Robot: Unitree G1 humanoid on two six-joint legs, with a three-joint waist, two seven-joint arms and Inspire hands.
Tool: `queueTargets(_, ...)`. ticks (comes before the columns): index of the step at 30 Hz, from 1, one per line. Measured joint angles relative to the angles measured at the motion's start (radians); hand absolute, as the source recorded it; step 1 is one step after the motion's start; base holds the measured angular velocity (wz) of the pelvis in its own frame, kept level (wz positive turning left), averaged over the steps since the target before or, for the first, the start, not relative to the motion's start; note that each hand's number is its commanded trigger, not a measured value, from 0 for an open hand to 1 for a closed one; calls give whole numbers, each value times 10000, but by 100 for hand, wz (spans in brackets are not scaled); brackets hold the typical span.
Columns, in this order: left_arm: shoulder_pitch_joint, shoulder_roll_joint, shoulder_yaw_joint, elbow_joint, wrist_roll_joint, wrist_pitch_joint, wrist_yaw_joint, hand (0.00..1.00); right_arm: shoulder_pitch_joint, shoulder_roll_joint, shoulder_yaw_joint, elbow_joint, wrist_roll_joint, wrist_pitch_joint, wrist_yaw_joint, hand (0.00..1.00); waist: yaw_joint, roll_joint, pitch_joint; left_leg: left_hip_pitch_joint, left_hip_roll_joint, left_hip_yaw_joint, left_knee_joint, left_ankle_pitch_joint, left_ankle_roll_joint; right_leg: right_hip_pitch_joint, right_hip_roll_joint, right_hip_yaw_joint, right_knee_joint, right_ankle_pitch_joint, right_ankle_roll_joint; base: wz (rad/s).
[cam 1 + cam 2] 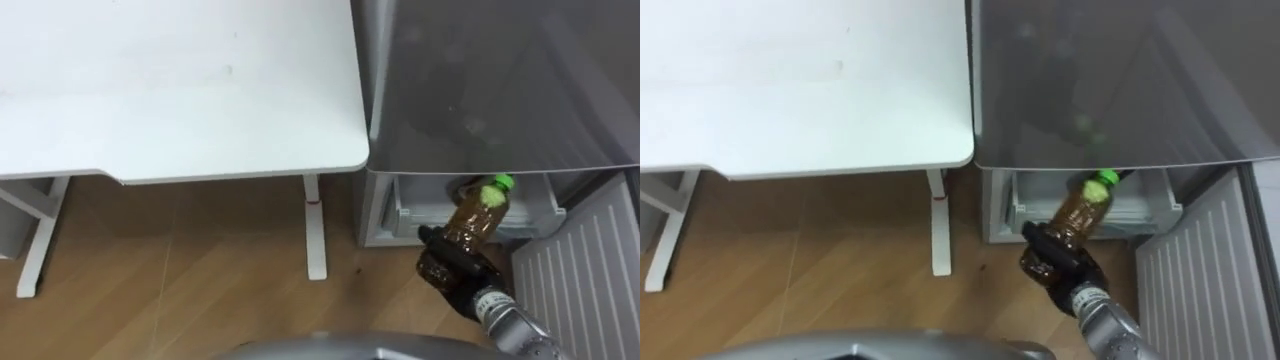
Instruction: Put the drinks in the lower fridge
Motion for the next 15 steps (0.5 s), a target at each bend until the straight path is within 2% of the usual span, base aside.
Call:
queueTargets(6,4,-7,-4,11,-7,-6,11,0,-82,72,-13,-14,1334,-409,-1031,100,5,-97,12,40,1,58,-13,-14,11,24,5,63,-21,-10,16,-3)
queueTargets(13,18,-9,4,35,2,-6,-86,0,-85,124,0,-14,3503,-862,-1567,100,69,-47,39,64,2,58,-23,-15,11,93,15,83,-29,-11,17,0)
queueTargets(14,30,-10,6,66,8,-9,-167,0,-70,126,6,-11,3997,-924,-1568,100,92,-49,79,142,-2,58,-60,-15,11,104,14,84,-36,-12,18,0)
queueTargets(15,60,-23,6,167,24,-18,-201,0,-31,138,14,0,4508,-972,-1566,100,131,-56,84,229,-6,63,-133,-15,11,162,13,93,-46,-24,30,0)
